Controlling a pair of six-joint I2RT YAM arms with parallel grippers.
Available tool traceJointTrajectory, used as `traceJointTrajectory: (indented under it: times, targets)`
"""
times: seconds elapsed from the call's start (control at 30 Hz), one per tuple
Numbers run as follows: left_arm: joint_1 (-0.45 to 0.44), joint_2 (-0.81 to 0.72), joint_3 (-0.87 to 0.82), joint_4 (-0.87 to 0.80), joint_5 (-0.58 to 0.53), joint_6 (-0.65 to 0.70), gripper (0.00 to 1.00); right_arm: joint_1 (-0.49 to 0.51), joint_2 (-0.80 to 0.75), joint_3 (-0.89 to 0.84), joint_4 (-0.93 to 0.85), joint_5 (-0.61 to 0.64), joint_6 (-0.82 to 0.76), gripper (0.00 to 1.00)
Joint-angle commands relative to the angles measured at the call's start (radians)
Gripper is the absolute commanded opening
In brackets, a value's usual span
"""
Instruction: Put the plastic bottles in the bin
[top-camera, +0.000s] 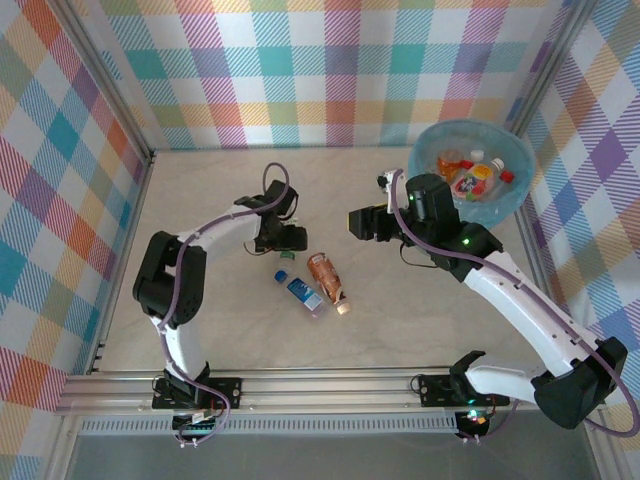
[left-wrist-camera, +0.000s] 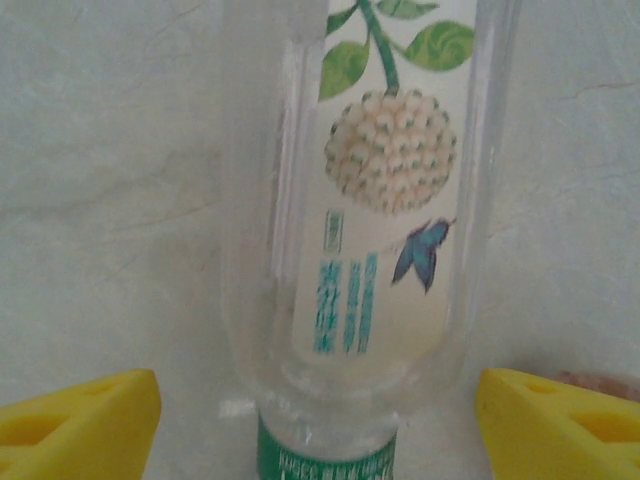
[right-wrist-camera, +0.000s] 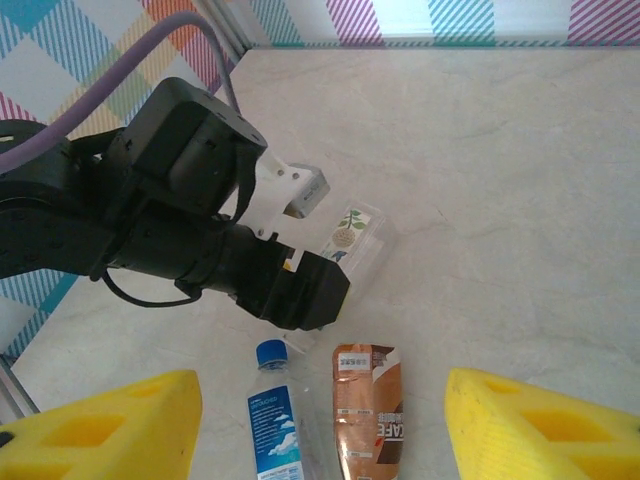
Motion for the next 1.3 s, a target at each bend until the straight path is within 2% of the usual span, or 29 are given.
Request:
traceJointTrajectory:
  times: [0.0,0.3,0.87,1.07,1.27]
  targets:
    - [0.013,0.040,0.052,0.009,0.003,0.031,0.81,0.006,-0.019,-0.014,-0.007,0.014,0.005,0.66]
    - [0.019,0.100,0.062,0.026,0.018,0.040,0.77,0.006,-0.003,-0.028,0.001,0.002,0.013,0.68]
    - [0.035,0.091,0.053,0.050,0.026,0.057,0.61,0.006,0.017,-0.037,0.013,0.000,0.020,0.69]
    - [0.049,-0.003,0.019,0.083,-0.004,0.065,0.59,0.006,0.019,-0.022,0.013,0.001,0.016,0.69]
    - [0.038,-0.272,-0.070,0.227,0.000,0.117,0.57,0.007,-0.009,0.017,0.028,0.001,-0.002,0.69]
